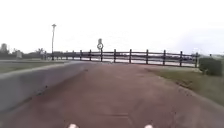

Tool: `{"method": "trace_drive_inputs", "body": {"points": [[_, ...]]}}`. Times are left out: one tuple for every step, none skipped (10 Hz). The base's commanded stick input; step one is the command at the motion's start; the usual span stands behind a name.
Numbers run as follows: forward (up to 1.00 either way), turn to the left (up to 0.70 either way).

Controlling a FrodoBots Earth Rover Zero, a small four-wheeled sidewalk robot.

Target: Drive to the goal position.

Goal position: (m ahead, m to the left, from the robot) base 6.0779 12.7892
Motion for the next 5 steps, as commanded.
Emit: {"method": "trace_drive_inputs", "body": {"points": [[1.0, 0.0], [1.0, 0.0], [1.0, 0.0], [1.0, 0.0], [1.0, 0.0]]}}
